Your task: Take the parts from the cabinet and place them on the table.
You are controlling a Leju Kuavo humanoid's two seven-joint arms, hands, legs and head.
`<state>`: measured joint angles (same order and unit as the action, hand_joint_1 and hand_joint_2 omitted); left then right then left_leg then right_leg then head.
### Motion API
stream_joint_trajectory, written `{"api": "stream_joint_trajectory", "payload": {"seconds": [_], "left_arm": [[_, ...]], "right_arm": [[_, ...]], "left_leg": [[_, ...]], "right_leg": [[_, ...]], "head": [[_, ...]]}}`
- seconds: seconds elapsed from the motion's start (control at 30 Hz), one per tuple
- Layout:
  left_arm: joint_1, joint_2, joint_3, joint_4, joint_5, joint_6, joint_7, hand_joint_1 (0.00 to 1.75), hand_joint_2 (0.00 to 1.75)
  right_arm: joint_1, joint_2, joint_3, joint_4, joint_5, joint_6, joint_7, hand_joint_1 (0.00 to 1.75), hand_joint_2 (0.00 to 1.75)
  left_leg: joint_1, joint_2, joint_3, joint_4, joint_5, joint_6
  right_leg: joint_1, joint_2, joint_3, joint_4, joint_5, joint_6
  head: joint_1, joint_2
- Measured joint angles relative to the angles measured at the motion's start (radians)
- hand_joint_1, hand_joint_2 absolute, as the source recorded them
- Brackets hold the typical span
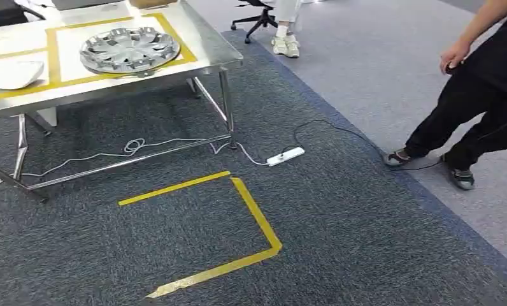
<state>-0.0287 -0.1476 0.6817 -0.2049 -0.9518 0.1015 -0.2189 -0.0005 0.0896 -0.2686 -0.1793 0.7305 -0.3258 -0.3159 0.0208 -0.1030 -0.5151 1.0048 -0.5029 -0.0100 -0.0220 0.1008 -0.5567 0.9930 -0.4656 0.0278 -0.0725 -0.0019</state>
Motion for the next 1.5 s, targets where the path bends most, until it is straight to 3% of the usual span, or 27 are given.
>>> {"api": "stream_joint_trajectory", "payload": {"seconds": [0.13,0.2,0.23,0.3,0.33,0.43,0.47,0.5,0.63,0.67,0.73,0.8,0.83,0.87,0.93,0.97,1.0,1.03,1.1,1.17,1.2,1.27,1.33,1.37,1.4,1.47,1.5], "left_arm": [[0.003,0.000,0.000,0.000,0.000,0.000,0.000,0.00,0.00],[-0.002,-0.001,0.000,0.000,0.000,0.000,-0.001,0.00,0.00],[-0.002,-0.001,0.000,0.000,-0.001,0.000,-0.002,0.00,0.00],[0.003,-0.001,0.000,0.000,-0.002,0.001,-0.002,0.00,0.00],[0.003,-0.001,0.000,0.000,-0.004,0.001,-0.002,0.00,0.00],[-0.001,-0.003,0.000,0.000,-0.010,0.003,-0.002,0.00,0.00],[-0.003,-0.003,0.000,0.000,-0.010,0.003,-0.002,0.00,0.00],[-0.003,-0.004,0.000,0.000,-0.011,0.003,-0.002,0.00,0.00],[-0.009,-0.004,0.000,0.000,-0.011,-0.002,0.001,0.00,0.00],[-0.011,-0.004,0.000,0.000,-0.011,-0.007,0.004,0.00,0.00],[-0.011,-0.003,0.000,0.000,-0.012,-0.013,0.009,0.00,0.00],[-0.009,-0.002,0.000,0.000,-0.012,-0.014,0.011,0.00,0.00],[-0.009,-0.002,0.000,0.000,-0.012,-0.014,0.011,0.00,0.00],[-0.009,-0.002,0.000,0.000,-0.014,-0.014,0.011,0.00,0.00],[-0.013,-0.002,0.000,0.000,-0.015,-0.012,0.011,0.00,0.00],[-0.013,-0.002,0.000,0.000,-0.015,-0.012,0.011,0.00,0.00],[-0.014,-0.002,0.000,0.000,-0.015,-0.012,0.011,0.00,0.00],[-0.014,-0.003,0.000,0.000,-0.014,-0.012,0.011,0.00,0.00],[-0.017,-0.003,0.000,0.000,-0.015,-0.012,0.011,0.00,0.00],[-0.019,-0.003,0.000,0.000,-0.015,-0.012,0.011,0.00,0.00],[-0.021,-0.004,0.000,0.000,-0.015,-0.012,0.011,0.00,0.00],[-0.021,-0.004,0.000,0.000,-0.015,-0.012,0.010,0.00,0.00],[-0.018,-0.004,0.000,0.000,-0.015,-0.012,0.010,0.00,0.00],[-0.019,-0.003,0.000,0.000,-0.016,-0.012,0.010,0.00,0.00],[-0.020,-0.003,0.000,0.000,-0.018,-0.012,0.010,0.00,0.00],[-0.023,-0.004,0.000,0.000,-0.018,-0.012,0.010,0.00,0.00],[-0.023,-0.004,0.000,0.000,-0.018,-0.012,0.010,0.00,0.00]], "right_arm": [[0.004,0.000,-0.003,0.000,0.000,0.000,0.000,0.00,0.00],[0.005,0.000,-0.006,0.000,-0.001,0.000,0.000,0.00,0.00],[0.001,0.001,-0.006,0.000,-0.001,0.000,-0.002,0.00,0.00],[-0.002,0.001,-0.008,0.000,-0.005,0.000,-0.002,0.00,0.00],[-0.001,0.001,-0.010,0.000,-0.007,0.000,-0.003,0.00,0.00],[0.006,0.001,-0.015,0.000,-0.010,0.001,-0.003,0.00,0.00],[0.004,0.001,-0.015,0.000,-0.010,0.001,-0.003,0.00,0.00],[-0.001,0.001,-0.015,0.000,-0.010,0.001,-0.004,0.00,0.00],[0.002,0.000,-0.016,0.000,-0.011,0.003,-0.005,0.00,0.00],[0.002,0.000,-0.016,0.000,-0.011,0.005,-0.003,0.00,0.00],[-0.001,0.000,-0.017,0.000,-0.010,0.011,0.000,0.00,0.00],[-0.005,-0.001,-0.019,0.000,-0.010,0.013,0.002,0.00,0.00],[-0.005,-0.001,-0.021,0.000,-0.010,0.015,0.003,0.00,0.00],[-0.005,-0.002,-0.023,0.000,-0.010,0.016,0.004,0.00,0.00],[-0.004,-0.002,-0.023,0.000,-0.010,0.017,0.005,0.00,0.00],[-0.005,-0.002,-0.023,0.000,-0.010,0.017,0.005,0.00,0.00],[-0.005,-0.001,-0.023,0.000,-0.010,0.017,0.005,0.00,0.00],[-0.011,-0.002,-0.023,0.000,-0.008,0.017,0.005,0.00,0.00],[-0.010,-0.002,-0.024,0.000,-0.003,0.015,0.008,0.00,0.00],[-0.005,-0.005,-0.024,0.000,-0.001,0.015,0.008,0.00,0.00],[-0.005,-0.005,-0.024,0.000,-0.001,0.014,0.008,0.00,0.00],[-0.014,-0.005,-0.024,0.000,0.000,0.015,0.008,0.00,0.00],[-0.015,-0.006,-0.024,0.000,0.000,0.015,0.008,0.00,0.00],[-0.014,-0.007,-0.024,0.000,0.001,0.015,0.008,0.00,0.00],[-0.010,-0.007,-0.024,0.000,0.001,0.016,0.009,0.00,0.00],[-0.008,-0.008,-0.024,0.000,0.001,0.015,0.009,0.00,0.00],[-0.010,-0.008,-0.024,0.000,0.001,0.015,0.009,0.00,0.00]], "left_leg": [[-0.006,0.043,-0.007,-0.003,0.010,0.023],[-0.004,0.072,-0.012,-0.011,0.018,0.037],[-0.008,0.087,-0.016,-0.011,0.020,0.043],[-0.015,0.123,-0.022,-0.011,0.021,0.046],[-0.017,0.138,-0.024,-0.011,0.022,0.047],[-0.020,0.177,-0.025,-0.011,0.023,0.045],[-0.021,0.188,-0.022,-0.010,0.022,0.043],[-0.028,0.199,-0.020,-0.007,0.019,0.036],[-0.026,0.240,-0.012,-0.008,0.018,0.016],[-0.021,0.221,-0.015,0.001,0.007,0.007],[-0.017,0.133,-0.052,0.106,-0.073,0.000],[-0.014,0.113,-0.118,0.266,-0.142,-0.002],[-0.014,0.111,-0.138,0.310,-0.149,-0.003],[-0.014,0.111,-0.136,0.303,-0.129,-0.001],[-0.014,0.104,-0.082,0.169,-0.036,0.004],[-0.012,0.083,-0.042,0.074,0.014,0.008],[-0.008,0.026,-0.022,0.025,0.020,0.014],[-0.004,0.006,-0.021,0.003,0.018,0.014],[-0.012,0.025,-0.027,0.008,0.014,0.016],[-0.005,0.052,-0.023,-0.010,0.025,0.033],[-0.007,0.065,-0.020,-0.013,0.026,0.037],[-0.012,0.094,-0.022,-0.014,0.026,0.046],[-0.015,0.127,-0.024,-0.014,0.026,0.046],[-0.015,0.141,-0.024,-0.014,0.025,0.046],[-0.015,0.152,-0.024,-0.013,0.025,0.046],[-0.014,0.174,-0.020,-0.013,0.023,0.041],[-0.015,0.184,-0.017,-0.013,0.021,0.036]], "right_leg": [[-0.012,0.047,-0.035,-0.007,0.019,0.035],[-0.005,-0.057,-0.059,0.049,-0.024,0.033],[-0.005,-0.082,-0.097,0.126,-0.070,0.033],[-0.005,-0.094,-0.169,0.293,-0.145,0.034],[-0.005,-0.095,-0.178,0.325,-0.149,0.034],[-0.003,-0.112,-0.057,0.148,-0.063,0.025],[0.001,-0.147,0.001,0.056,-0.038,0.019],[0.011,-0.215,0.032,-0.006,-0.050,0.012],[0.015,-0.159,0.019,-0.004,-0.037,-0.004],[0.007,-0.148,0.035,-0.011,-0.028,-0.013],[0.007,-0.126,0.028,-0.010,-0.021,-0.024],[0.009,-0.099,0.024,-0.010,-0.019,-0.028],[0.010,-0.084,0.024,-0.008,-0.018,-0.028],[0.010,-0.068,0.024,-0.007,-0.018,-0.028],[0.010,-0.039,0.026,-0.004,-0.019,-0.027],[0.010,-0.024,0.027,-0.003,-0.019,-0.026],[0.007,-0.014,0.020,-0.002,-0.019,-0.021],[0.012,0.001,0.012,0.008,-0.018,-0.011],[0.001,0.021,-0.005,0.005,-0.009,0.005],[-0.001,0.024,-0.016,0.008,-0.011,0.017],[0.005,-0.033,-0.027,0.031,-0.029,0.019],[0.004,-0.085,-0.096,0.172,-0.107,0.024],[0.003,-0.094,-0.161,0.312,-0.159,0.030],[0.003,-0.096,-0.165,0.325,-0.154,0.031],[0.002,-0.098,-0.143,0.289,-0.125,0.032],[0.001,-0.121,-0.040,0.108,-0.041,0.030],[0.002,-0.161,0.010,0.021,-0.022,0.029]], "head": [[0.000,0.000],[0.008,0.000],[0.014,0.000],[0.013,0.000],[0.013,0.000],[0.013,0.000],[0.013,0.000],[0.014,0.000],[0.009,0.000],[0.009,0.000],[0.001,0.000],[0.001,0.000],[0.001,0.000],[0.002,0.000],[0.001,0.000],[0.001,0.000],[0.002,0.000],[0.004,0.000],[0.003,0.000],[0.003,0.000],[0.003,0.000],[0.012,0.000],[0.013,0.000],[0.012,0.000],[0.013,0.000],[0.013,0.000],[0.013,0.000]]}}
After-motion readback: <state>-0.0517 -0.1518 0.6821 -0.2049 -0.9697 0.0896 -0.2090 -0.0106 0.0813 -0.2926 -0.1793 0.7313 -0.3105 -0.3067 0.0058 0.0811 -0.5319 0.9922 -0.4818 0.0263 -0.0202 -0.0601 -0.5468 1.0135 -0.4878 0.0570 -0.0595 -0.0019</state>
